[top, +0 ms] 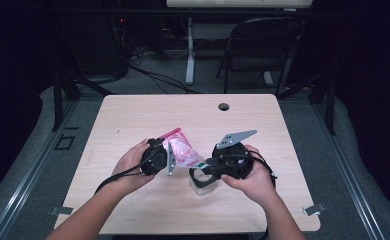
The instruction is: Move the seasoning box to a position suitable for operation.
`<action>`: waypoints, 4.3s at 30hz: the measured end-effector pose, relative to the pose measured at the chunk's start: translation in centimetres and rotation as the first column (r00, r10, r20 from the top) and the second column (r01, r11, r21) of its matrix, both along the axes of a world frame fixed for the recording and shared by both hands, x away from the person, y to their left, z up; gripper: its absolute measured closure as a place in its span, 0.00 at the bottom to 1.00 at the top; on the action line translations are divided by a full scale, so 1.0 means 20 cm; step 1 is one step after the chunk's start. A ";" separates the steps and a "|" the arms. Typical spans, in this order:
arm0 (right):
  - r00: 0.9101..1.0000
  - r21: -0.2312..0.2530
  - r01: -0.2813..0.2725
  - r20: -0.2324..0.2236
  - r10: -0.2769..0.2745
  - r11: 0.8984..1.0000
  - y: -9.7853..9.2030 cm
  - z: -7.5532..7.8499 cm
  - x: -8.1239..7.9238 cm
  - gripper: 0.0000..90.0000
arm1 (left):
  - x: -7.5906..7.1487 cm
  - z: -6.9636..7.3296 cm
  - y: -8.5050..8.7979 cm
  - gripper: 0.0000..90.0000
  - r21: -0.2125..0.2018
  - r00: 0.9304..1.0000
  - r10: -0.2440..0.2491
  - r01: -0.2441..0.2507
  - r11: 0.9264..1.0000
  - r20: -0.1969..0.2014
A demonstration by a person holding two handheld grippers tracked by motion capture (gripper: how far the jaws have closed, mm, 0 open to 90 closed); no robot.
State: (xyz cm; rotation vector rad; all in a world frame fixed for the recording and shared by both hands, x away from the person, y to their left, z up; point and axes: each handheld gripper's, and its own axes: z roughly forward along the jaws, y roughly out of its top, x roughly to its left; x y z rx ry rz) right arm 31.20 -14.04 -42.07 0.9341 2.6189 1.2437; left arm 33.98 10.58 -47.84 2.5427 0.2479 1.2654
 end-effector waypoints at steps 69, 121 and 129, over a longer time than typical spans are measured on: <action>0.999 0.023 -0.046 0.004 0.046 0.999 0.04 -0.06 0.01 1.00 | -0.02 -0.01 -0.09 0.63 0.070 0.993 -0.062 0.055 0.996 0.099; 0.997 0.017 -0.055 -0.054 0.056 0.998 0.03 -0.10 0.03 1.00 | -0.03 0.05 -0.13 0.63 0.270 0.979 -0.139 0.095 0.958 0.149; 0.997 0.009 -0.051 -0.065 0.051 0.999 0.03 -0.12 0.03 1.00 | -0.03 0.04 -0.14 0.64 0.300 0.972 -0.154 0.096 0.949 0.178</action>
